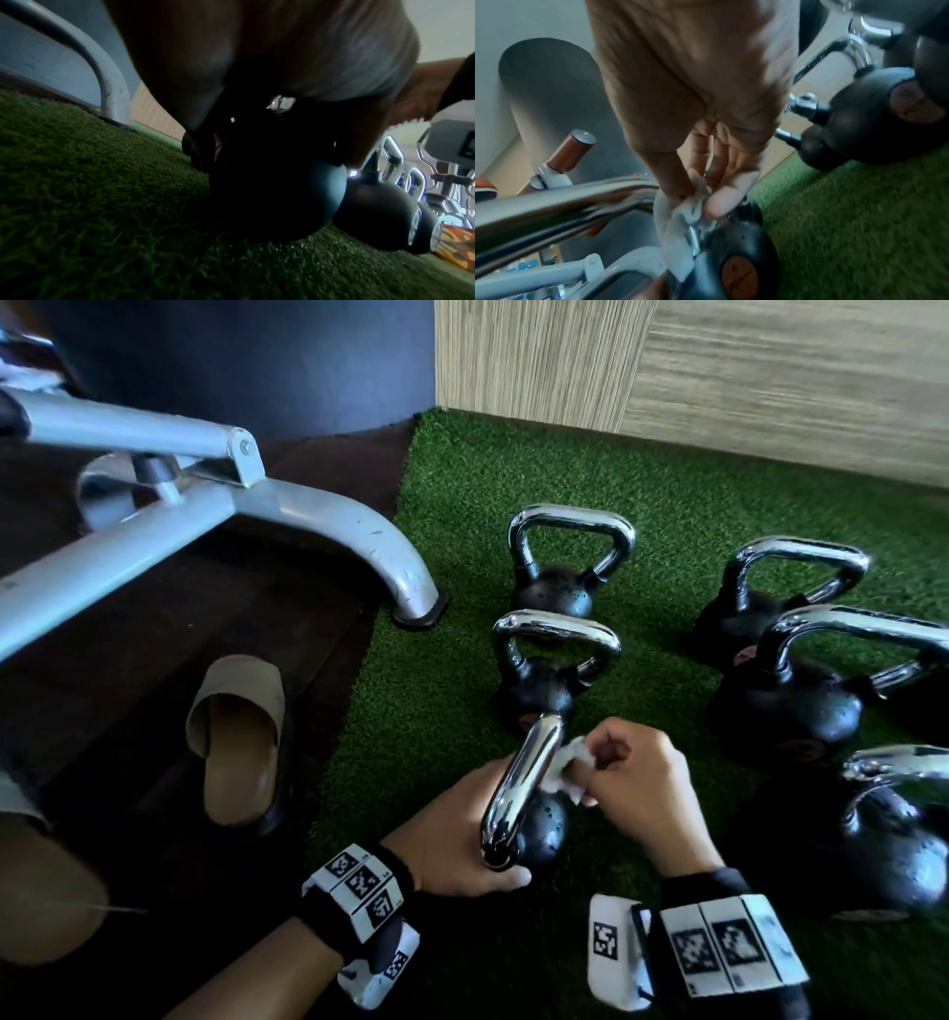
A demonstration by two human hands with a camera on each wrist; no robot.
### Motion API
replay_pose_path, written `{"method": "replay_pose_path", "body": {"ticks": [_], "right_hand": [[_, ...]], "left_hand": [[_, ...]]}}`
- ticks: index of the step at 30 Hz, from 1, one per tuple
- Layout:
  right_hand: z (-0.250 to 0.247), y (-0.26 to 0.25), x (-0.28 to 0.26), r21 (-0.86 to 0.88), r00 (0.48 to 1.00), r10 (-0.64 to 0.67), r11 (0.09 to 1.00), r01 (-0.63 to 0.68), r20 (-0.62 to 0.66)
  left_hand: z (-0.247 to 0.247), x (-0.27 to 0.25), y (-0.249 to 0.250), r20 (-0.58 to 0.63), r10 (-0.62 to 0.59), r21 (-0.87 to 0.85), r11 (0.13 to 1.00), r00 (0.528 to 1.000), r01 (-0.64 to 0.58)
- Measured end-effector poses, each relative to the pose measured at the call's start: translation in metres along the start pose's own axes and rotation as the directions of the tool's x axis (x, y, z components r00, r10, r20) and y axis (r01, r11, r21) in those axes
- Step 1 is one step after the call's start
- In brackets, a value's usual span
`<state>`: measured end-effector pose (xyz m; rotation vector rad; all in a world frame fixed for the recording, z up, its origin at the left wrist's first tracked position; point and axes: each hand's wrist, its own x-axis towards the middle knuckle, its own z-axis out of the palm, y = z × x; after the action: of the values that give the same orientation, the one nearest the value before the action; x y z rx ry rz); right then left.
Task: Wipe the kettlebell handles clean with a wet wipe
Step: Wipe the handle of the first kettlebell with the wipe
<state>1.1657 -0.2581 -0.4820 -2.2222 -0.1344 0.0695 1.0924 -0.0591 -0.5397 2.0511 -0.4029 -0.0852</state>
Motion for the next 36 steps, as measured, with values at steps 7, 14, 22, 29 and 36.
{"method": "replay_pose_path", "body": {"ticks": [7,14,22,29,36], "right_hand": [[-0.006,-0.027,0.008,-0.098,0.864,-0.495,0.859,0.502,0.090],[0.000,-0.024,0.004,-0.130,0.852,-0.483,0.849,0.512,0.201],[-0.040,0.002,-0.027,-0.267,0.926,-0.328,0.890,0.370,0.189],[-0.045,-0.011,-0.039,-0.353,0.933,-0.270,0.871,0.342,0.239],[-0.081,-0.031,-0.014,-0.443,0.897,-0.136,0.832,0.333,0.420]], "left_hand": [[0.004,-0.006,0.009,-0.016,-0.100,0.086,0.991,0.995,0.101],[-0.001,-0.016,0.009,-0.200,0.057,0.355,0.935,0.978,0.018],[-0.026,-0.015,0.001,-0.303,-0.146,0.040,0.985,0.942,0.166],[-0.029,-0.015,-0.001,-0.235,-0.195,-0.009,0.980,0.952,0.198],[-0.092,0.018,-0.028,0.154,-0.289,-0.030,0.954,0.945,0.297]]}}
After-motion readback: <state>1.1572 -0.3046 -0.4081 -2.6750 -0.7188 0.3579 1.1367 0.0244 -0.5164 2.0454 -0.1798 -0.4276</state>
